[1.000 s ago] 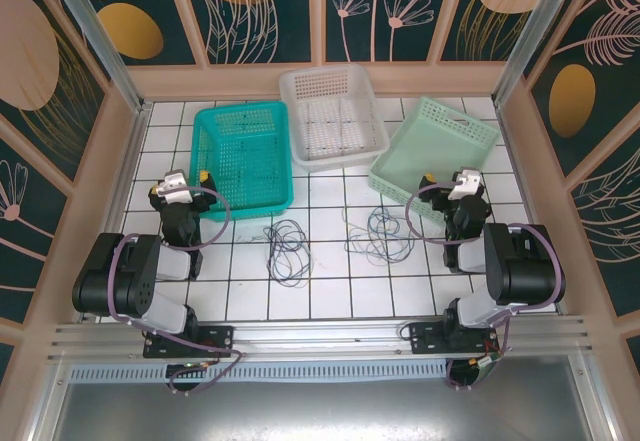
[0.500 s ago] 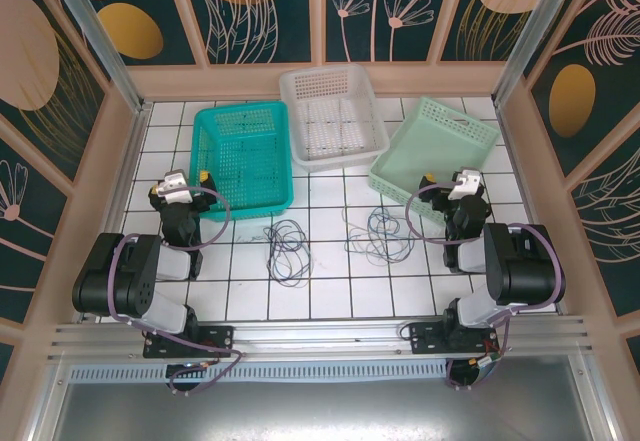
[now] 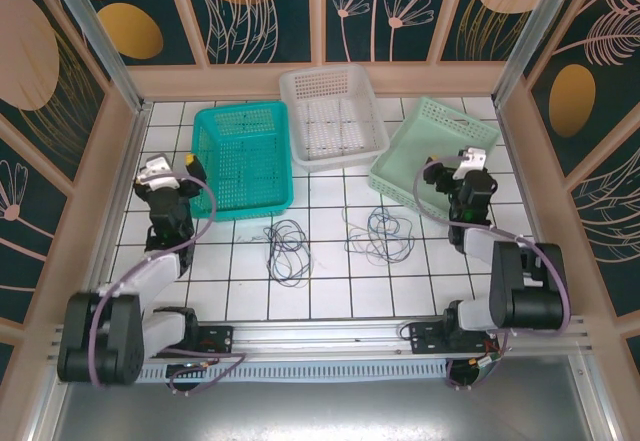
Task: Untangle the cables
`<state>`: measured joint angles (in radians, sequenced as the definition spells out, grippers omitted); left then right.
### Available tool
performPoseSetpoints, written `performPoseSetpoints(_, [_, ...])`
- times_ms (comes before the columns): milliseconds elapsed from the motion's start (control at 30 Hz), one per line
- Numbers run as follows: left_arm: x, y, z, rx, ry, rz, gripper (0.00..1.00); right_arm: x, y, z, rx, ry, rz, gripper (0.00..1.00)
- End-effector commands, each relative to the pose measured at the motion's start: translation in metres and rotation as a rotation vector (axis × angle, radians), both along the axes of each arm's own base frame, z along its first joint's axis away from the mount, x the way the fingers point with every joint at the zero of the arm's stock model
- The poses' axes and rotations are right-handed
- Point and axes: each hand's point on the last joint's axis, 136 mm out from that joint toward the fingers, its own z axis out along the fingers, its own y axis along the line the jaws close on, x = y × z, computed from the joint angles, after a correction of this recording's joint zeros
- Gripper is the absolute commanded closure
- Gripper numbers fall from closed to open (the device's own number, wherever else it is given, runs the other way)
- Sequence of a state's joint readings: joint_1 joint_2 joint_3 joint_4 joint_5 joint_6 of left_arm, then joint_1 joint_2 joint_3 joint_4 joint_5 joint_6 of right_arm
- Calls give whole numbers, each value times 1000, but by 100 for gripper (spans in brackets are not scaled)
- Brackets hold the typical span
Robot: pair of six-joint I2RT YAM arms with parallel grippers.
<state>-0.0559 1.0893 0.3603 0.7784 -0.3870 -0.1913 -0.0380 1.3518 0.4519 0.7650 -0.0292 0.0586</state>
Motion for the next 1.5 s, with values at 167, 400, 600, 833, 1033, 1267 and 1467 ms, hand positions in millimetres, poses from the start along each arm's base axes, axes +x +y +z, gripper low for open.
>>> performPoseSetpoints(167, [-25,-12,13,-120,71,-77,2,-13,19,24,152,94,58,9])
performPoseSetpoints(400, [6,-97,15,-108,198,-363,1,4,59,22,268,259,89,16])
performPoseSetpoints(600, [27,-185,4,-88,304,-576,2,13,105,-2,273,401,100,18])
performPoseSetpoints(833, [27,-225,-31,-83,477,-691,10,18,118,-19,302,492,59,21])
performPoseSetpoints(1033, [13,-251,-54,-62,551,-805,13,35,123,-6,291,468,64,21])
performPoseSetpoints(1267, [10,-275,-77,-35,631,-865,22,69,130,-5,220,486,71,21])
performPoseSetpoints(1467, [15,-270,-98,6,709,-818,32,104,142,-11,171,505,107,21])
